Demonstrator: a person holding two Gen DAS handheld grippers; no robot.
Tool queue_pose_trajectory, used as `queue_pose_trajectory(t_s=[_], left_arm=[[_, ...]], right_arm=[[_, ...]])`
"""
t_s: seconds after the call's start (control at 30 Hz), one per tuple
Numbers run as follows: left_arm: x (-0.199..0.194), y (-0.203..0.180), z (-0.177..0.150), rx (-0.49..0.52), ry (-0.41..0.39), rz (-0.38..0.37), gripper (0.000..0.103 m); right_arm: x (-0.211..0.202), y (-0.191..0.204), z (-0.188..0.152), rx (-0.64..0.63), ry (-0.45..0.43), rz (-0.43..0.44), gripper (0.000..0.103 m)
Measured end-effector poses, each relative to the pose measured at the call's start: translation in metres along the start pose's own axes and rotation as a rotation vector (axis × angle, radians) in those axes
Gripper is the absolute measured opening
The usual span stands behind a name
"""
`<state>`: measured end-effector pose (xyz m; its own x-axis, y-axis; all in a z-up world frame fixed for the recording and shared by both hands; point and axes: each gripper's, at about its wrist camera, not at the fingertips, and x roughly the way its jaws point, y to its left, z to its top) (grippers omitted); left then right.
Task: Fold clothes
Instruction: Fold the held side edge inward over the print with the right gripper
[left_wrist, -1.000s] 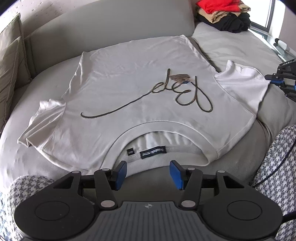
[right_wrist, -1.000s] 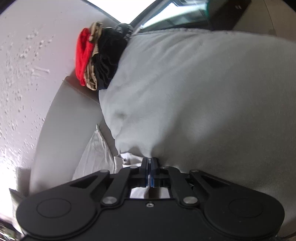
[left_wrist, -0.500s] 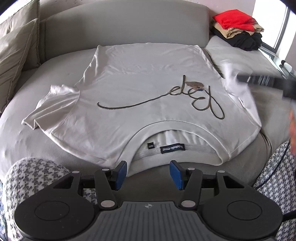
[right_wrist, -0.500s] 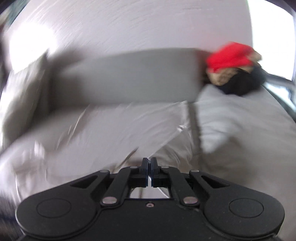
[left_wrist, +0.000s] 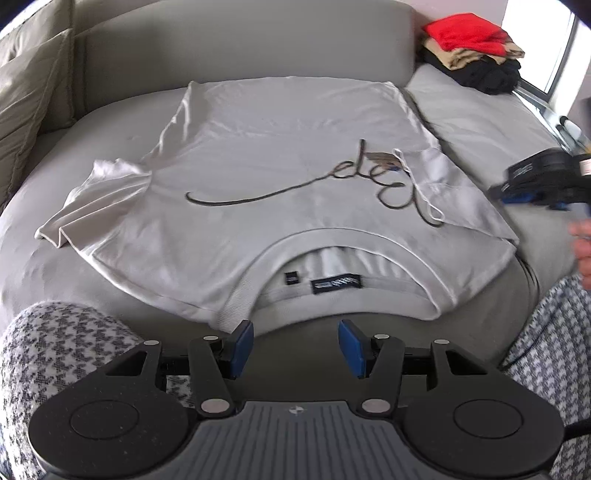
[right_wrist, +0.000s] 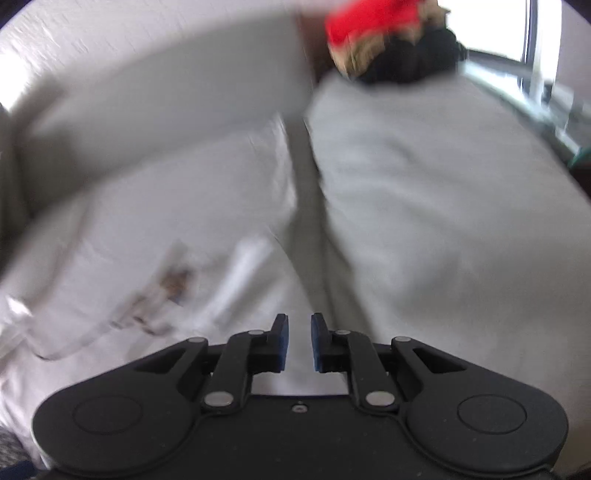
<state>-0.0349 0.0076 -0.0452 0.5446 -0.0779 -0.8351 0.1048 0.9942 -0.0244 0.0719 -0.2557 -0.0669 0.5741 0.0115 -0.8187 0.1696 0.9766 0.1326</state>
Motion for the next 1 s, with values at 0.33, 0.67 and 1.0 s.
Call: queue_pose_trajectory(t_s=[0.33, 0.67, 1.0], left_arm=[[0.005, 0.004, 0.002, -0.005, 0.014, 0.039, 0.052], [-0.003, -0.008, -0.003, 0.04, 0.013, 0.029, 0.052], [0.002, -0.011, -0.003, 0.044, 0.023, 0.016, 0.052]], right_arm=[[-0.022, -0.01, -0.035, -0.147, 0.174, -0.144, 0.014], [-0.021, 0.045, -0.003, -0.216, 0.057, -0.025, 0.014], [-0.018, 0.048, -0.037, -0.309, 0.102, -0.052, 0.018]])
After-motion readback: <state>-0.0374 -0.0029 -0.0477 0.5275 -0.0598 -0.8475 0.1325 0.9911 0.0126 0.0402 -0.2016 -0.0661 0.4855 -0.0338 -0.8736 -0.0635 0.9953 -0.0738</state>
